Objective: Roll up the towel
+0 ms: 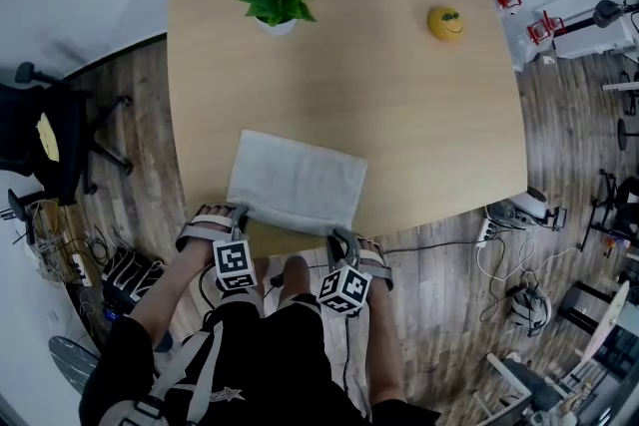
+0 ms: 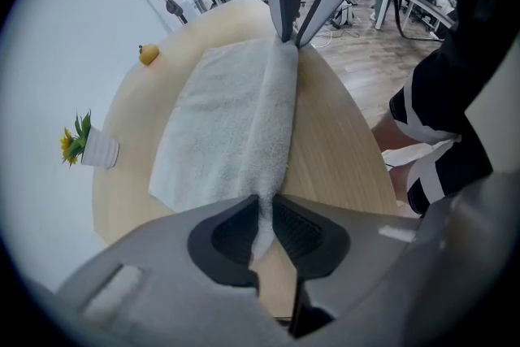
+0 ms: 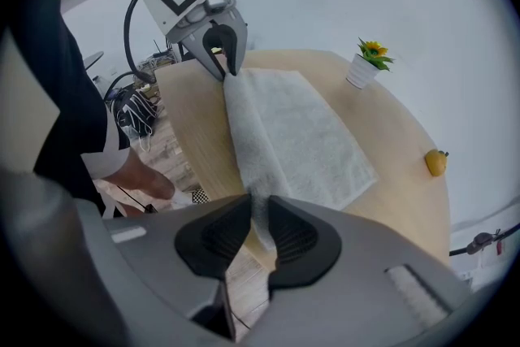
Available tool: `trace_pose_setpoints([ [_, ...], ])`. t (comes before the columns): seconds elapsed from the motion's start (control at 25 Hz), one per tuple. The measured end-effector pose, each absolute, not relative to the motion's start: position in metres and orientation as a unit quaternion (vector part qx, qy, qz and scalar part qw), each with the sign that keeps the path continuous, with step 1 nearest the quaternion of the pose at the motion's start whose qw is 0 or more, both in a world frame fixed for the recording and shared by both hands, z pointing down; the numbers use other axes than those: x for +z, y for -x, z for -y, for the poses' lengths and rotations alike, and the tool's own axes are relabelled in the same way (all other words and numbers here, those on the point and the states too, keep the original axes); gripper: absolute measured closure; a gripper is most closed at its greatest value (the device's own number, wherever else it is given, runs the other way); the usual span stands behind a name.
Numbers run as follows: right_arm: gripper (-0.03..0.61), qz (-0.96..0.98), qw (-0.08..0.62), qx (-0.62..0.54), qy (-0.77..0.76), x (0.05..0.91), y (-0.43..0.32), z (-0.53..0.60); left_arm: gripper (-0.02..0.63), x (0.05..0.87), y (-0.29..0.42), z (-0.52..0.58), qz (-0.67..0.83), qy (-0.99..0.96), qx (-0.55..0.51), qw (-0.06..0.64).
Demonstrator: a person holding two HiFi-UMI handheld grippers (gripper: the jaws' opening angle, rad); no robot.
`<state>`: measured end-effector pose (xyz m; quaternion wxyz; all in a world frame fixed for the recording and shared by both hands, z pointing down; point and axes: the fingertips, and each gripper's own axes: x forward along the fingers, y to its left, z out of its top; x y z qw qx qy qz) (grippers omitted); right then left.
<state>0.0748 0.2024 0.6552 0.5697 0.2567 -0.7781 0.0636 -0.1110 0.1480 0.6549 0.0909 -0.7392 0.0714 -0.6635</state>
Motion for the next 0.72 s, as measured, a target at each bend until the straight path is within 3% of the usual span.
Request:
trace_pose_setpoints([
  [0.4,0.522,0.777,0.571,0.066,-0.257,0.652,-0.075,-0.208,0.561,0.651,0.112,-0.153,-0.079,0.745,-0.657,0.082],
  [0.72,0.525,0.779,0.572,0.120,-0.227,0.650,-0.074,-0.238,0.561,0.647,0.117,-0.189,-0.053,0.750,-0.658,0.036],
])
